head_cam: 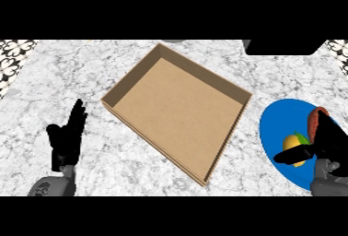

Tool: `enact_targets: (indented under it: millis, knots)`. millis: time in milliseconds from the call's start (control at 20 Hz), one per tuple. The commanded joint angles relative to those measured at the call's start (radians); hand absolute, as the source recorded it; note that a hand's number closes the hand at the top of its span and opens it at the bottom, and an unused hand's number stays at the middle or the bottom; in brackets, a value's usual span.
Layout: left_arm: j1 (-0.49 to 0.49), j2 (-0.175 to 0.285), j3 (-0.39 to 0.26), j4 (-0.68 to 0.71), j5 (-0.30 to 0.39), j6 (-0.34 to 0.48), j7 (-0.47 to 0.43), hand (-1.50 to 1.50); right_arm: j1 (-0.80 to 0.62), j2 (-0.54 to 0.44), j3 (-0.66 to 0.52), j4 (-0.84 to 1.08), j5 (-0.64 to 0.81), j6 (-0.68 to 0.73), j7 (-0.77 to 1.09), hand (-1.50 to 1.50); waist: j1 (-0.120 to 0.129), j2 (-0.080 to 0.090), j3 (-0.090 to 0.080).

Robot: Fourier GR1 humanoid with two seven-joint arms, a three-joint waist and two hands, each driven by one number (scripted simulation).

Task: Pick the lemon from the plate and place it in the cardboard box

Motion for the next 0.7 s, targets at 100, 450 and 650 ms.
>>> enact_targets:
  millis: [100, 450, 650]
  knots:
    - [-0.018, -0.009, 0.016, 0.062, -0.013, -0.008, -0.052, 0.0, -0.072, 0.041, -0.021, 0.089, 0.032, 0.058, 0.115, -1.5, 0.002, 0.002, 0.0]
    - [-0.069, -0.002, 0.042, 0.064, -0.009, -0.019, 0.003, 0.0, -0.028, 0.061, -0.073, 0.117, 0.051, 0.042, 0.028, -1.5, -0.003, 0.001, 0.0]
    - [-0.001, 0.003, 0.062, 0.062, 0.006, -0.057, -0.049, 0.0, -0.054, 0.043, -0.133, 0.149, 0.043, 0.056, -0.01, -1.5, -0.001, 0.0, 0.0]
